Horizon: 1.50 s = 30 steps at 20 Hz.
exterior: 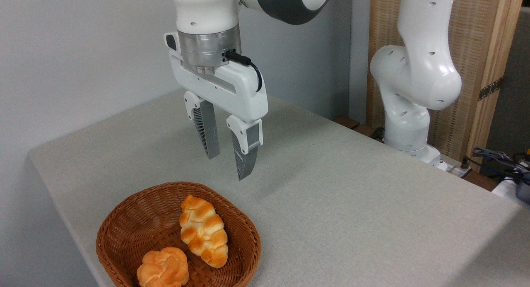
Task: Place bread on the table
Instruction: 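Move the open gripper toward the wicker basket of bread, then lower the open gripper into the basket around the round golden bun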
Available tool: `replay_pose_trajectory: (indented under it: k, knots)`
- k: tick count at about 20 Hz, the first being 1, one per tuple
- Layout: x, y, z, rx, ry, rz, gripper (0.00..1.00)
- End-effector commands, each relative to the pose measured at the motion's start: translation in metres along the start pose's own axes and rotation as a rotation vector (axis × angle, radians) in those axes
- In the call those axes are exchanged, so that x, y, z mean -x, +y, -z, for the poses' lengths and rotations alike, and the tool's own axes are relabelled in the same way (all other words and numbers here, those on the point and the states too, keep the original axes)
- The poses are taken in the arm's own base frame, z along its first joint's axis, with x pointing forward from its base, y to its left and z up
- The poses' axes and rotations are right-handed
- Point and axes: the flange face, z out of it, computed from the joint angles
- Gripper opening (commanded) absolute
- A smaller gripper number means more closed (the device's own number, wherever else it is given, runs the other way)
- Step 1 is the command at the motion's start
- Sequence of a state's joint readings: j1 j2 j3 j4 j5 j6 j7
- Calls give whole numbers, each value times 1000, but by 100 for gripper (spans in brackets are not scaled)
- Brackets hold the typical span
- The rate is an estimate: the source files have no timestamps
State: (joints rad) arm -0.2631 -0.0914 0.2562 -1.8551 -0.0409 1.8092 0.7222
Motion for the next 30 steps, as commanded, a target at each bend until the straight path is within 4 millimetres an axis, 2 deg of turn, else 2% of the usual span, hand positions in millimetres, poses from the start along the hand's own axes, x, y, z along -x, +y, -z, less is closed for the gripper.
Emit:
replay_pose_trajectory:
  k: [1, 10, 14, 17, 19, 23, 27, 30]
  knots:
    - [1, 0, 6, -7, -6, 5, 100]
    - [-1, 1, 6, -13, 3, 1, 100]
    - [-13, -1, 9, -60, 59, -9, 100]
    - [-23, -4, 0, -82, 77, -14, 100]
    - [-31, -10, -11, -106, 90, -17, 100]
    - [-42, -35, -39, -164, 114, -2, 100]
    - [-56, -51, -74, -195, 134, 12, 100]
    - [-58, -66, -88, -211, 190, 56, 100]
